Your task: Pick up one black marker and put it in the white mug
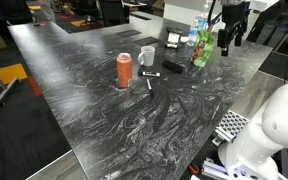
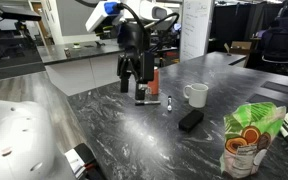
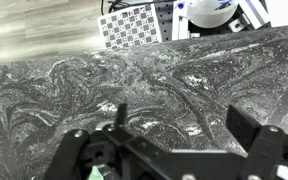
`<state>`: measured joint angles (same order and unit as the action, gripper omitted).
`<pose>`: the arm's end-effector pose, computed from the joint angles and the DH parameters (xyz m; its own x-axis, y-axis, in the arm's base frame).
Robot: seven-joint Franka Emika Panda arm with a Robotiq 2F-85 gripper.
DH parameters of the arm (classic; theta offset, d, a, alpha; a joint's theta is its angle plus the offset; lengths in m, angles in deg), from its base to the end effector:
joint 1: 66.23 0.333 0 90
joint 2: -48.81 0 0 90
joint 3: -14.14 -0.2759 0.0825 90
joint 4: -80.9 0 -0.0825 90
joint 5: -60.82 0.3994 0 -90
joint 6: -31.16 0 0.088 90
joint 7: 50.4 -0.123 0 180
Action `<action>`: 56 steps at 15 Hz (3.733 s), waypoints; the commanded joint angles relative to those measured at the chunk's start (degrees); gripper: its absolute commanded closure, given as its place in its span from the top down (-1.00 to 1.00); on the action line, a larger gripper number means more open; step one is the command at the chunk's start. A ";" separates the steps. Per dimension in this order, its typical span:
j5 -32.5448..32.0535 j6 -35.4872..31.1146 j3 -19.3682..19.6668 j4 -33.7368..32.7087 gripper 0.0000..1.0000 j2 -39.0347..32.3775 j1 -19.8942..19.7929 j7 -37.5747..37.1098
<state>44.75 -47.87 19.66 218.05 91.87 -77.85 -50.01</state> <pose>0.3044 -0.1367 0.5048 0.9217 -0.2887 -0.2590 -0.2378 -0.9482 0.2106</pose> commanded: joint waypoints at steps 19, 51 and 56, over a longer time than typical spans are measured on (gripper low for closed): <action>-3.96 2.85 -1.01 -4.59 1.00 -6.66 3.35 0.15; 0.28 -13.07 0.08 -16.52 1.00 -31.11 10.48 29.21; 0.44 -20.31 0.27 -19.13 1.00 -35.04 10.88 33.17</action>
<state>44.98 -65.18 19.81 201.49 60.38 -67.17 -19.38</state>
